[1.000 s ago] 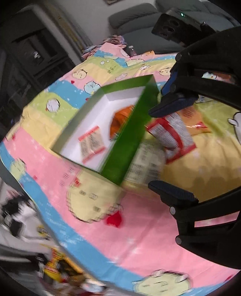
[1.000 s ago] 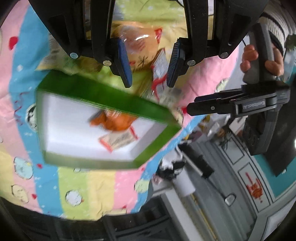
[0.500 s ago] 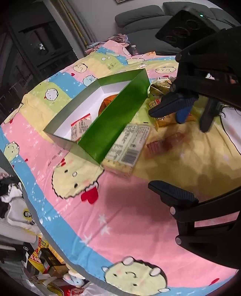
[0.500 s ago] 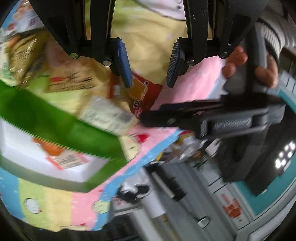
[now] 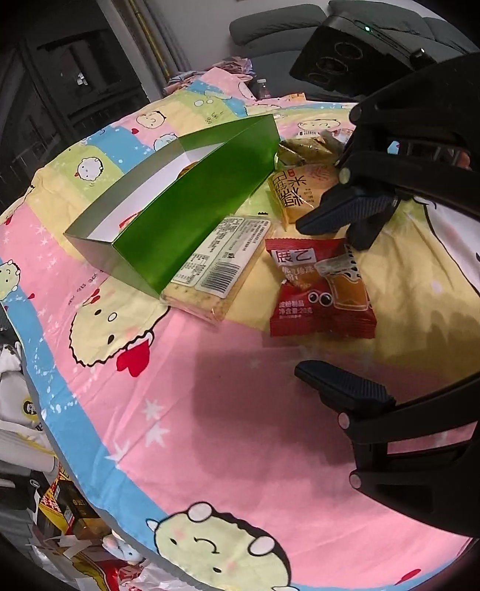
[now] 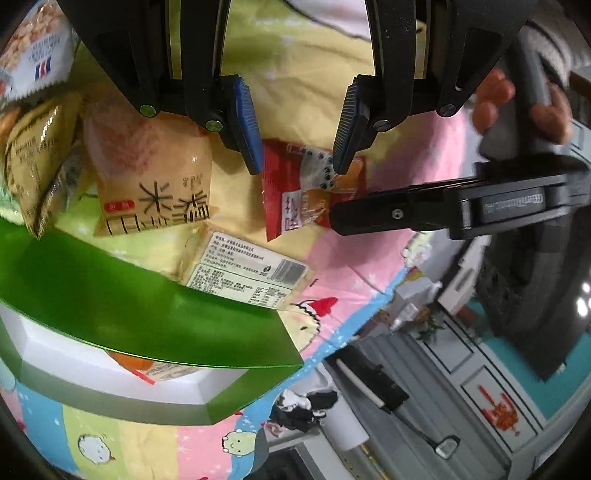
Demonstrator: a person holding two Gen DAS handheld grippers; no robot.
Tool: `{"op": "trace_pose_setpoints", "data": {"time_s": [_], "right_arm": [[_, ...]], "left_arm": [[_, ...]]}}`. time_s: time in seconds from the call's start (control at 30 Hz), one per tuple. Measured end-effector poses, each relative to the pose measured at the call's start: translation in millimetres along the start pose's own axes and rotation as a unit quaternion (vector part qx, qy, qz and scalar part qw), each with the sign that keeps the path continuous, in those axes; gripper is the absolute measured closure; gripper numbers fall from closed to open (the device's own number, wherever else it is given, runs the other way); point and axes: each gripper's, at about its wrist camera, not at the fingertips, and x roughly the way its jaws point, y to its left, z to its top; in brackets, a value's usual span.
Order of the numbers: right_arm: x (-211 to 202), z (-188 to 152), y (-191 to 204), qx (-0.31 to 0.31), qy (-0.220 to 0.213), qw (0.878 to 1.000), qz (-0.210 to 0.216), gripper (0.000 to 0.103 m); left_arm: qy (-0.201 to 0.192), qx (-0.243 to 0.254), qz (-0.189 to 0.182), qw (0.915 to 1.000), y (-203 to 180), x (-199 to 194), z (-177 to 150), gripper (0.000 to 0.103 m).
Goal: Organize snacks
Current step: 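Grasp the red snack bag with the right gripper, then carry the red snack bag into the green box and release it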
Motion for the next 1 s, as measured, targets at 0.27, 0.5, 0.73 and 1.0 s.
{"op": "trace_pose_setpoints", "data": {"time_s": [0.27,0.5,0.73,1.0], "right_arm": [[16.2,13.0,2.2,-0.004,0.015,1.000,-0.024,0.051],[24.5,13.9,15.2,-0.038,0.019,0.999,-0.021,0.054],[18.6,8.8,7.7,-0.034,0.009,0.999,-0.022,0.087],[7.0,-0.2,17.5,-0.035,-0.020,0.999,-0.032,0.095]], "left_arm": [[0.002,0.017,0.002,0.9999,0.8,5.9,1.1,0.049],[0.001,0.020,0.008,0.9998,1.9,8.9,-1.8,0.066],[-0.011,0.026,0.020,0.9994,2.6,7.5,-7.7,0.076],[-0.015,0.035,0.021,0.9990,-2.3,0.4,-14.6,0.077]]}}
